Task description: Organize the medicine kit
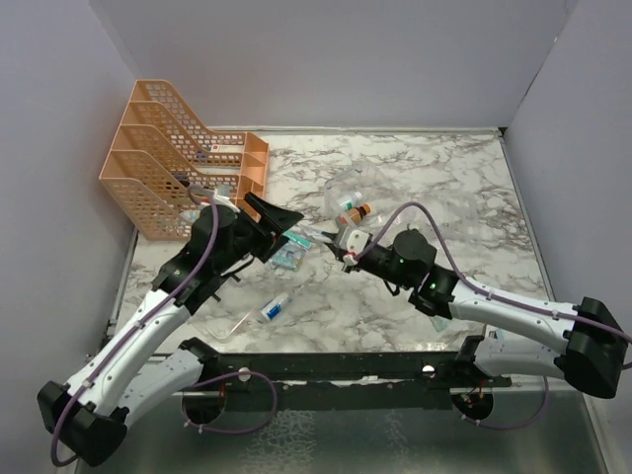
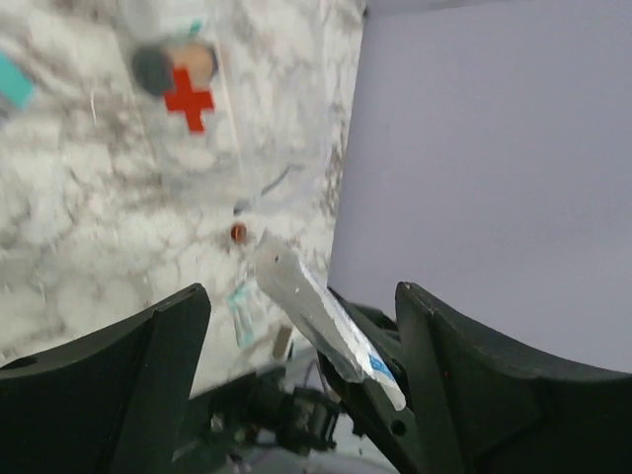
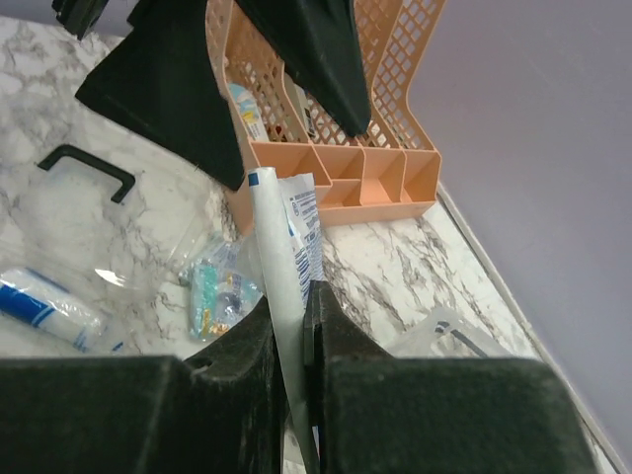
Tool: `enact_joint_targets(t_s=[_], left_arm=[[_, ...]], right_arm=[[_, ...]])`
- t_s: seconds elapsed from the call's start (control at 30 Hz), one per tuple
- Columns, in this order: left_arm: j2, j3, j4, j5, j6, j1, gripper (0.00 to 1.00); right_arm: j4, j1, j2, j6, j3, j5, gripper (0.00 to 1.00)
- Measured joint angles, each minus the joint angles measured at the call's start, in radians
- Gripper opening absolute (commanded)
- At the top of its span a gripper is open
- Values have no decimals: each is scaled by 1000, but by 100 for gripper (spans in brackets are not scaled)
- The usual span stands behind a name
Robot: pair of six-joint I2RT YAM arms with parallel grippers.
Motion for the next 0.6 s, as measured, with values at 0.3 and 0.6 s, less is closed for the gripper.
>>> enact_joint_targets(t_s=[0.3, 0.6], left_arm=[[-150, 163, -46, -323, 496, 3, 86], [-193, 90, -68, -374, 883, 3, 87]], right_arm=[[-389, -79, 27, 148, 369, 7, 1], [-740, -304, 200, 315, 688, -52, 1]])
